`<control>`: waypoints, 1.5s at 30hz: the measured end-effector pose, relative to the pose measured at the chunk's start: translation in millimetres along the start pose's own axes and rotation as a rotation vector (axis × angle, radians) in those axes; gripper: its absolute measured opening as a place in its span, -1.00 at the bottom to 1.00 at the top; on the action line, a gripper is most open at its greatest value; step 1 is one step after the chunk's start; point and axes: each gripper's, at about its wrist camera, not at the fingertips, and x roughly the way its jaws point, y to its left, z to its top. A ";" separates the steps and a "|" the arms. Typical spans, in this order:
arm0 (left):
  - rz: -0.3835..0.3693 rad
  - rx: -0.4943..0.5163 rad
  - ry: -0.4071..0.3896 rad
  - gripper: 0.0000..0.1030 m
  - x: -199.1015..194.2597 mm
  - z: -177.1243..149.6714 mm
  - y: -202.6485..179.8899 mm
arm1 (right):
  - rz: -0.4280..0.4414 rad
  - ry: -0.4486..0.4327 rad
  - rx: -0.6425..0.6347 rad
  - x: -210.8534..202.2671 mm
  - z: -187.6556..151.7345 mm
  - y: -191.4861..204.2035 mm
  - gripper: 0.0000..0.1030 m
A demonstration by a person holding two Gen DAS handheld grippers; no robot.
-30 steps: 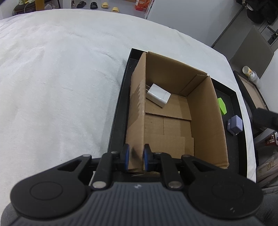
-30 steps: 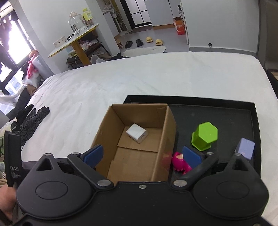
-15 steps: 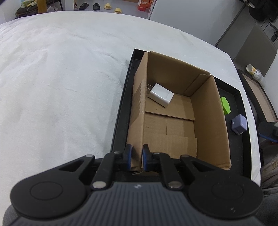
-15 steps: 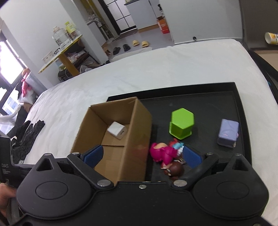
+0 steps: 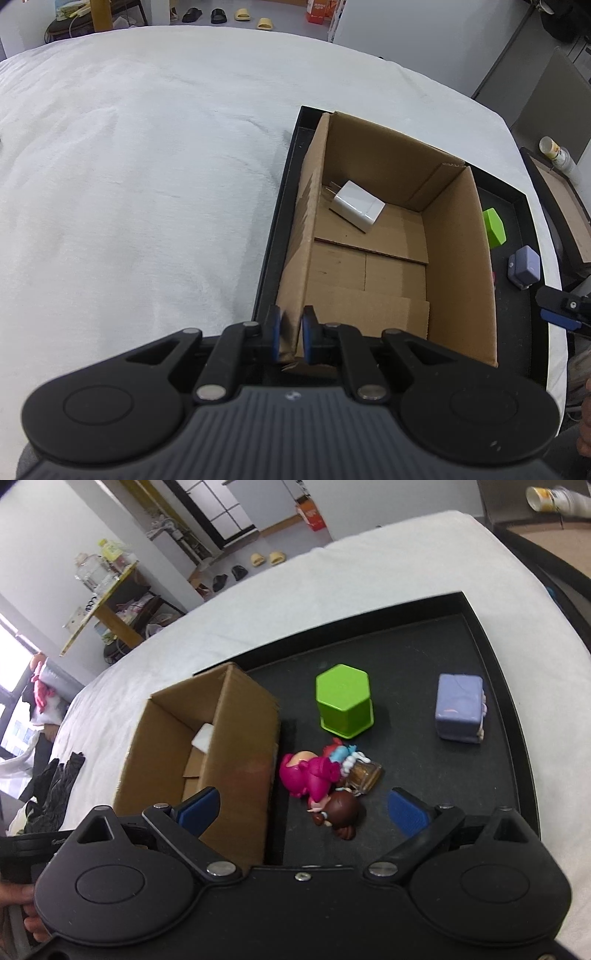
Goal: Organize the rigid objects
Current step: 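Move the right gripper to the brown-haired doll and grasp it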
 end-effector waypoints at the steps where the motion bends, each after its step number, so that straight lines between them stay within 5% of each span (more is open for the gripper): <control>1: 0.003 0.002 0.000 -0.79 0.1 -0.1 -0.7 | 0.004 0.009 0.022 3.1 -0.1 -3.4 0.89; 11: 0.026 0.002 0.008 -0.79 3.0 0.3 -4.3 | -0.020 0.030 0.171 23.6 0.3 -36.3 0.54; 32: 0.015 -0.013 0.009 -0.78 4.5 0.5 -1.4 | -0.101 0.153 0.001 61.0 -6.1 -11.9 0.12; 35: 0.016 -0.008 0.010 -0.78 4.4 0.9 -2.3 | -0.096 0.154 -0.012 62.8 -6.1 -8.3 -0.16; 45: 0.019 0.007 0.001 -0.79 3.4 0.1 -4.1 | -0.144 0.168 -0.016 53.5 -10.7 -9.1 -0.23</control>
